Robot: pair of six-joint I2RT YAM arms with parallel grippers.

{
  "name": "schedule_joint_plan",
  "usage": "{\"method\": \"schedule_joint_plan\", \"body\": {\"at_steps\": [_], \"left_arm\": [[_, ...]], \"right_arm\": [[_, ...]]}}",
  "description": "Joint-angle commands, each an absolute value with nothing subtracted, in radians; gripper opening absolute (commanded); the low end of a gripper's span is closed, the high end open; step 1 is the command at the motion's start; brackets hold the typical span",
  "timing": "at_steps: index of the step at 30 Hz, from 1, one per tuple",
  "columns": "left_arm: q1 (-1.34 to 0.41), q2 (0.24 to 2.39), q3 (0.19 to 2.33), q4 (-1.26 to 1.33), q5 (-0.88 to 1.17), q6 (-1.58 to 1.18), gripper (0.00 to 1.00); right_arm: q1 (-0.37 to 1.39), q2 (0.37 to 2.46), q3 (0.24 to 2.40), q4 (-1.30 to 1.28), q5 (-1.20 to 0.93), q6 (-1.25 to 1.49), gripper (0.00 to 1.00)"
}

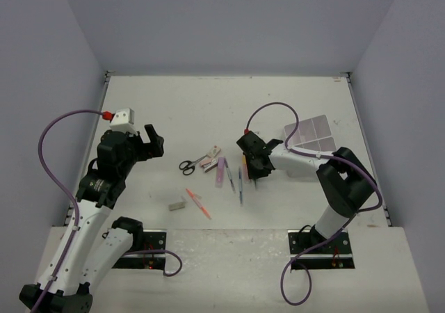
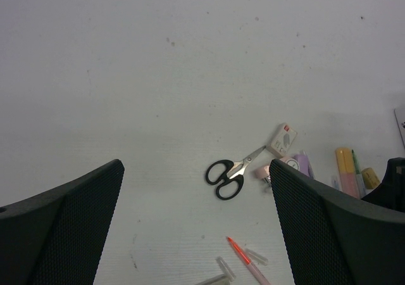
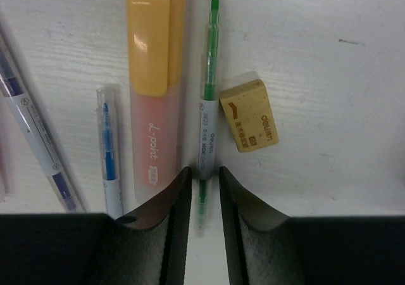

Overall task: Sort the stationery into containers
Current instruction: Pick up the pen from the center of the board, then pick up the pen cap from the center of the board.

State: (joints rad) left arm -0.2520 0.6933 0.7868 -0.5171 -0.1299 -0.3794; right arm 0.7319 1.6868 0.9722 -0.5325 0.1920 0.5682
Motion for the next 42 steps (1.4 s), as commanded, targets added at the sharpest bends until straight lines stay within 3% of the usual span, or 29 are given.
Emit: {"method": "schedule_joint_plan", "body": {"at_steps": [1, 7, 14, 21, 28, 32, 39, 42], "left_arm": [[-0.258, 0.686, 0.765, -0.474, -0.109, -0.368, 1.00], [-0.258, 0.680, 0.764, -0.475, -0.109, -0.368, 1.00], [-0.261, 0.681, 0.764, -0.475, -0.111, -0.368, 1.00], [-0.264, 0.688, 0.767, -0.470, -0.089, -0.355, 1.00], [-0.277, 0.724, 0.812, -0.552, -0.091, -0.491, 1.00], [-0.422, 0.821, 0.816, -0.625, -0.232, -0.645, 1.00], [-1.013, 1.104, 0.961, -0.949, -0.740, -1.222, 0.99], [-1.082, 1.295, 1.012, -1.110, -0.777, -1.409, 0.90]], "right_arm": [[0.732, 1.701, 0.968, -0.508, 0.192, 0.578, 0.26], [0.719, 1.722, 0.966, -0.497, 0.159, 0.574, 0.22], [0.718, 1.698, 0.963, -0.496, 0.159, 0.572, 0.00], [0.719, 1.564, 0.986, -0.545, 0.212, 0.582, 0.00], [0.719, 1.271, 0.994, -0.659, 0.286, 0.556, 0.00], [0.719, 1.134, 0.961, -0.660, 0.249, 0.530, 0.00], [0.721, 1.060, 0.927, -0.643, 0.224, 0.514, 0.00], [0.719, 1.047, 0.896, -0.626, 0.218, 0.506, 0.00]]}}
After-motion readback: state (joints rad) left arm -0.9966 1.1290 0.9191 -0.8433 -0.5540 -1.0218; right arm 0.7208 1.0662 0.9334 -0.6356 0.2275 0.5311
